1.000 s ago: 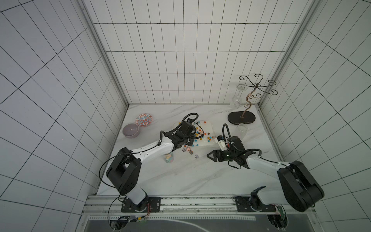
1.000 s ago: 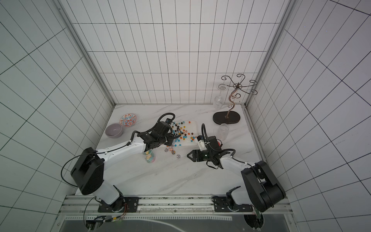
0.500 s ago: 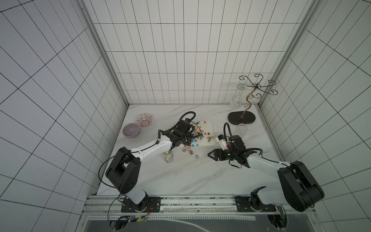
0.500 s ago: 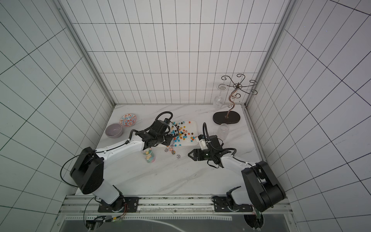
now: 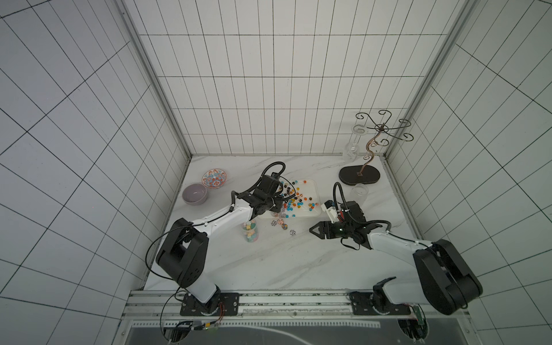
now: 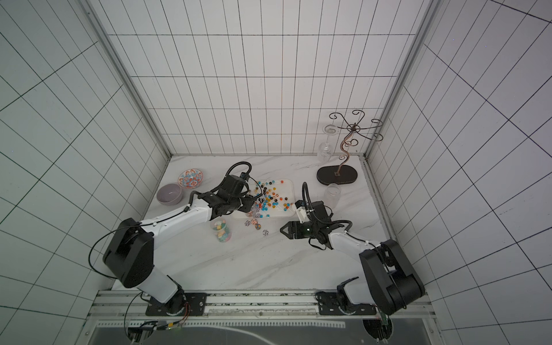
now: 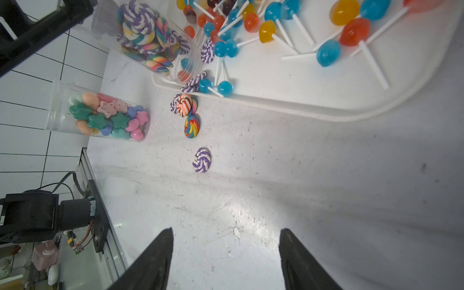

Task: Pour the candies out of the jar
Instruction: 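Pour the candies out of the jar onto the tray.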

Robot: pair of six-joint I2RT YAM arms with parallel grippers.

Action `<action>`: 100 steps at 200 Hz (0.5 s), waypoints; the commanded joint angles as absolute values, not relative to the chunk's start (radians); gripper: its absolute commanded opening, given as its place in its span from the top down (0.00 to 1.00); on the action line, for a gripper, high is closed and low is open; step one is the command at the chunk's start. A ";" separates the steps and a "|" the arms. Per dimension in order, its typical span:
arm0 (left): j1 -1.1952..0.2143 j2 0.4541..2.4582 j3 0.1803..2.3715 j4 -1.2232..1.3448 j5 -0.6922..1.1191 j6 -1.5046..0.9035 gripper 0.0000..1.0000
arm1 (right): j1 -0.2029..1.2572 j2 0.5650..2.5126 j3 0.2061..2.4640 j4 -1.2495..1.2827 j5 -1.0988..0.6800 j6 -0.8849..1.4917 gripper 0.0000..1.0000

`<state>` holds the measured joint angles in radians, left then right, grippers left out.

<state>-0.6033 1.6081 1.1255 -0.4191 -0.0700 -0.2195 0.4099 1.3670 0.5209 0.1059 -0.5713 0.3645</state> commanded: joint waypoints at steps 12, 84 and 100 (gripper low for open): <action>-0.594 1.602 1.158 -0.373 -0.059 -0.215 0.72 | 0.398 1.364 0.623 0.086 -0.581 0.344 0.32; -0.406 1.354 1.006 -0.118 0.099 -0.413 0.99 | 0.392 1.355 0.623 0.078 -0.571 0.341 0.32; -0.314 1.305 0.885 0.082 0.239 -0.509 1.00 | 0.390 1.362 0.631 0.078 -0.578 0.341 0.32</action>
